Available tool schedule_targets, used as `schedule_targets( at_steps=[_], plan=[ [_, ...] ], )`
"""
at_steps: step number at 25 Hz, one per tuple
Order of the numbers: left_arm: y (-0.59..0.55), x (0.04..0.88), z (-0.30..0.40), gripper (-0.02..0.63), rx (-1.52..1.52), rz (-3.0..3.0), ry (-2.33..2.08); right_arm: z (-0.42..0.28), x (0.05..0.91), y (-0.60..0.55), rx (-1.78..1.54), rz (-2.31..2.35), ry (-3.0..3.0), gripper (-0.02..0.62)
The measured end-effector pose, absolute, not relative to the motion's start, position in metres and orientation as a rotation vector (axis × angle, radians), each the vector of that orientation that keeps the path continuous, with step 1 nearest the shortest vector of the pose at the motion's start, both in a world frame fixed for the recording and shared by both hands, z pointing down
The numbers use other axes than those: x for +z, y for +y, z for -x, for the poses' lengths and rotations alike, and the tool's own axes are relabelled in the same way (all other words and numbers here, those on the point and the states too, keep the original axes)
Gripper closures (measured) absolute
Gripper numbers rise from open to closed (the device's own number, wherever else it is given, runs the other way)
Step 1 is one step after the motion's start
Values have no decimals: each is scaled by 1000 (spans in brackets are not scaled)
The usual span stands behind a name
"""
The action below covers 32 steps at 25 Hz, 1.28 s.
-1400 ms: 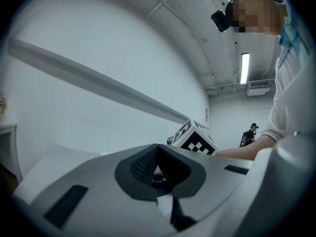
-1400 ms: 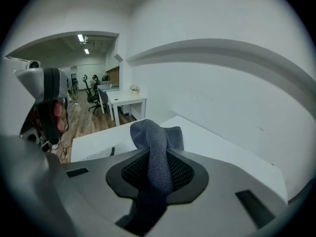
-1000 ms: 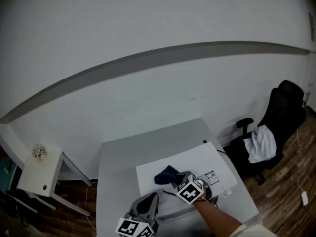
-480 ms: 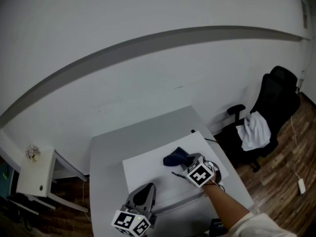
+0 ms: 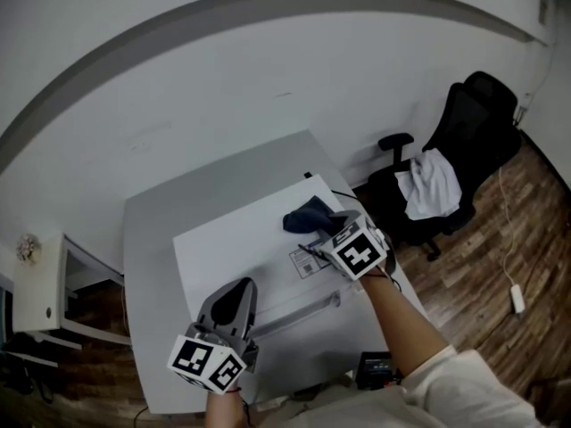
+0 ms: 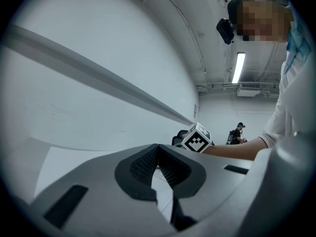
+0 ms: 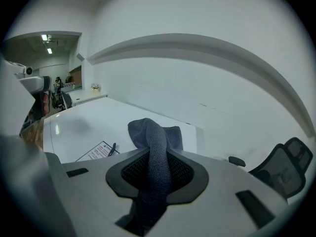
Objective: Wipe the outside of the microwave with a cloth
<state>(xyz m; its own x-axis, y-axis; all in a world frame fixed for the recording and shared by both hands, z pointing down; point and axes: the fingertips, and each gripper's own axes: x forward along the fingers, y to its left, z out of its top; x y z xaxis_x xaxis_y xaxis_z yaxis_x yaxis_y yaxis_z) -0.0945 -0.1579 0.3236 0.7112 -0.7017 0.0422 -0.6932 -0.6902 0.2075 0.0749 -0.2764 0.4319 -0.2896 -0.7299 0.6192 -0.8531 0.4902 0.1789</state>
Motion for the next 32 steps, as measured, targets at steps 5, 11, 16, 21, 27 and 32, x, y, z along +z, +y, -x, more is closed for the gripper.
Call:
schedule_targets(
  at_steps=[5, 11, 16, 21, 27, 32],
  plan=[
    [-160, 324, 70, 603, -48, -2728, -1068, -100, 430, -274, 267, -1349, -2066, 500],
    [-169, 315, 58, 603, -70, -2732, -1071, -106, 429, -290, 289, -1383, -2049, 500],
    [-177, 318, 62, 603, -62, -2716, -1088, -106, 431, -309, 321, -1405, -2039, 500],
    [-197, 328, 71, 603, -83, -2677, -1098, -102, 433, -328, 326, -1410, -2024, 500],
    [-210, 333, 91, 603, -88, -2646, -1128, -95, 433, -352, 335, -1444, -2002, 500],
    [-218, 333, 108, 603, -127, -2637, -1131, -64, 434, -359, 294, -1396, -2003, 500]
  ],
)
